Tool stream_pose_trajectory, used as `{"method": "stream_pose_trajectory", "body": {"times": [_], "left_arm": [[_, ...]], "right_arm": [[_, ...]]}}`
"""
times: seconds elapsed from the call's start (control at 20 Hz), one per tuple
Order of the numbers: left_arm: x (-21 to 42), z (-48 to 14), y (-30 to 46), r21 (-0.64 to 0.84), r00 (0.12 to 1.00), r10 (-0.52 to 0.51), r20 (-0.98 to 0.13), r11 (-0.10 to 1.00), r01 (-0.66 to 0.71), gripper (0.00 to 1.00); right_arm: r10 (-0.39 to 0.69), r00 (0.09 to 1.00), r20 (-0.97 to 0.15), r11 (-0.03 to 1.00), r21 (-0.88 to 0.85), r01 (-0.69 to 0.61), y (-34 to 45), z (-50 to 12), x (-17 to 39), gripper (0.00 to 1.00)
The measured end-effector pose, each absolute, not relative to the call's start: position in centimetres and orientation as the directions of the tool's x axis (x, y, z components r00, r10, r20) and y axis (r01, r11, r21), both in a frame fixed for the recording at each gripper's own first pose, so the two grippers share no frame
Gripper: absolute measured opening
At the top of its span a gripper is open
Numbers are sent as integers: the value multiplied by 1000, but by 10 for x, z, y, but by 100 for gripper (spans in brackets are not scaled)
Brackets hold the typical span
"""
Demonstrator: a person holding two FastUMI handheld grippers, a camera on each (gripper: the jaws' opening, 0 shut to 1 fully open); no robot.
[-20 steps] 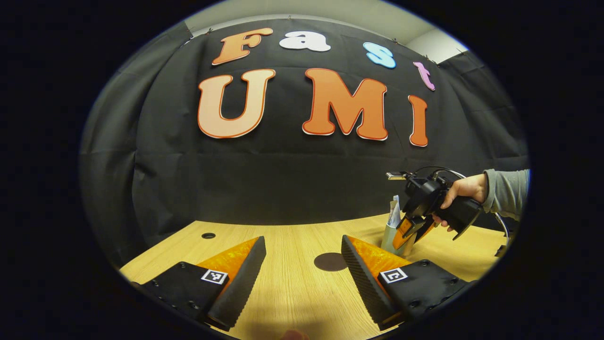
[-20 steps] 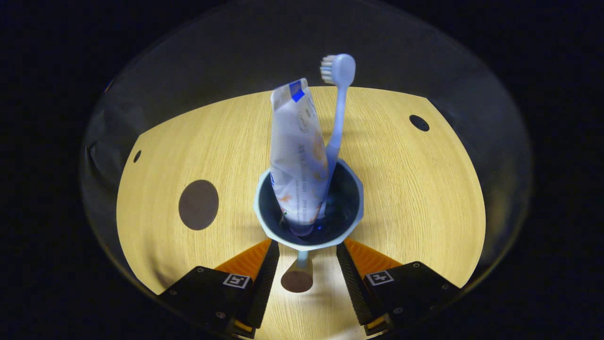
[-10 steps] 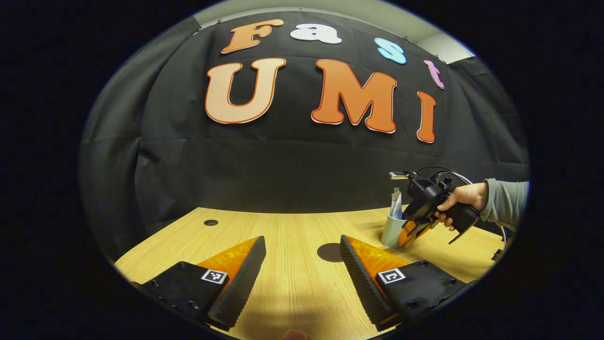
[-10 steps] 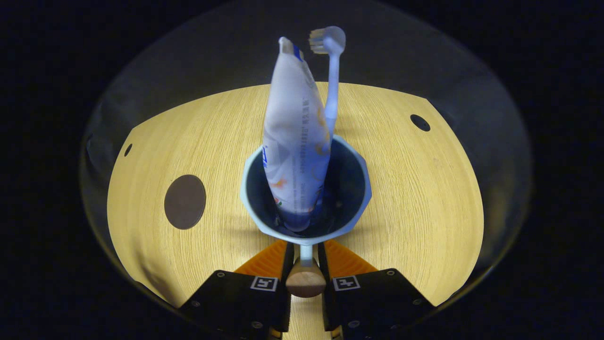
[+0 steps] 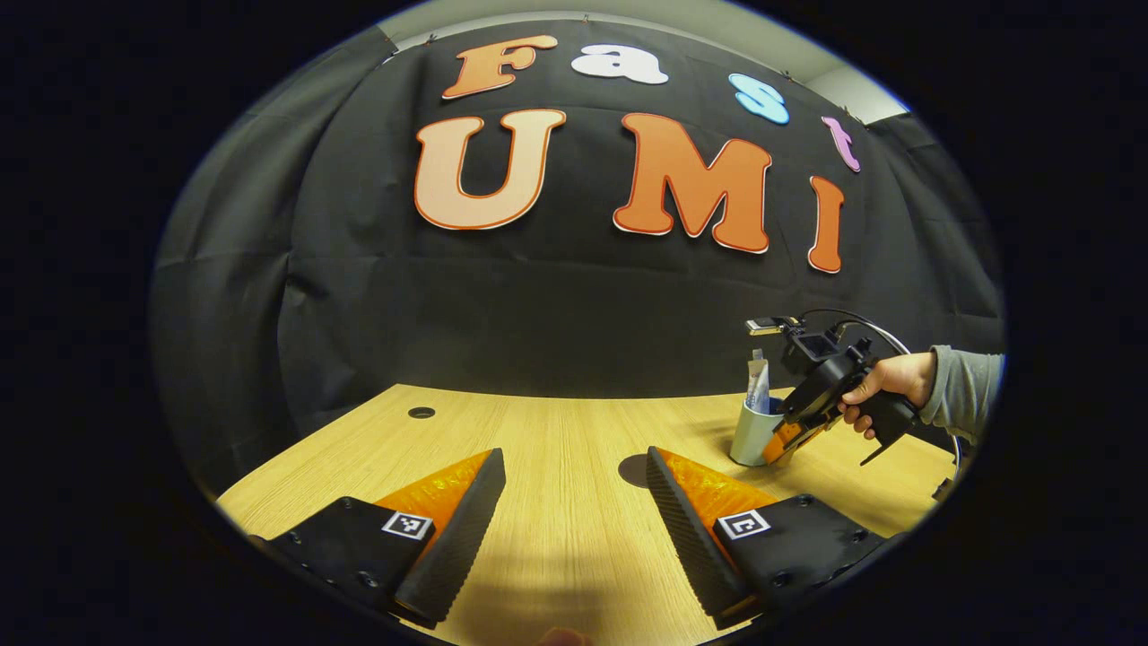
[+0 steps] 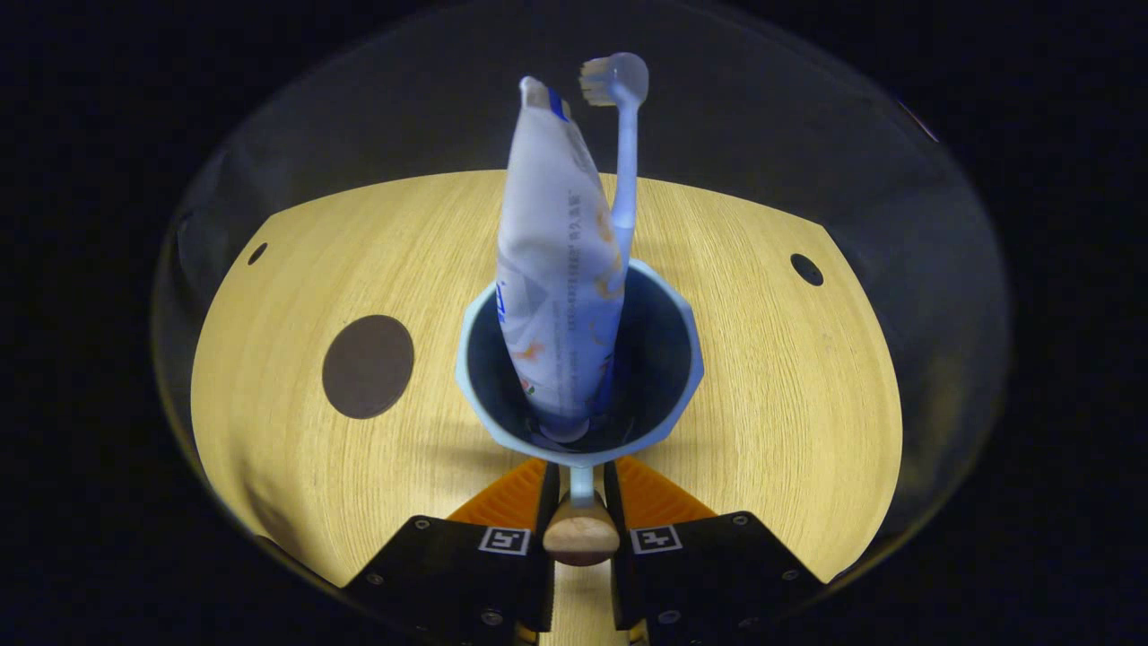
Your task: Put the toothbrush and toothpaste on the desktop into the cup, then pick up the cup and place it on the coaster on the desktop.
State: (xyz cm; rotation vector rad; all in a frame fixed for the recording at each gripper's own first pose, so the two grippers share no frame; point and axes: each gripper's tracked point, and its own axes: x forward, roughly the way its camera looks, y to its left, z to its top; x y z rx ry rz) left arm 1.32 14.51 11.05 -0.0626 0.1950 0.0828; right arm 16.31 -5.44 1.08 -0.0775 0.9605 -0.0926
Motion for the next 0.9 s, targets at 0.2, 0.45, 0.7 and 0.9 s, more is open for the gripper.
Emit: {"method": "stream_pose_trajectory", "body": {"times": [0.2, 0.45, 0.7, 0.9], "left_arm": [[2, 108, 156, -43, 972, 118, -201, 991, -129, 99], [-8, 109, 162, -25, 970, 137, -202, 989, -145, 99], [-21, 95, 168, -21, 960, 161, -230, 985, -170, 99], [-23, 95, 171, -24, 956, 163, -246, 984, -174, 99]], "right_arm": [[-61, 585, -809, 996, -91, -22, -49, 11, 167, 26], [-42, 611, -790, 984, -139, -112, -56, 18, 175, 26], [-11, 608, -794, 972, -152, -181, -64, 10, 181, 26], [21, 598, -801, 968, -134, -214, -64, 11, 181, 26]]}}
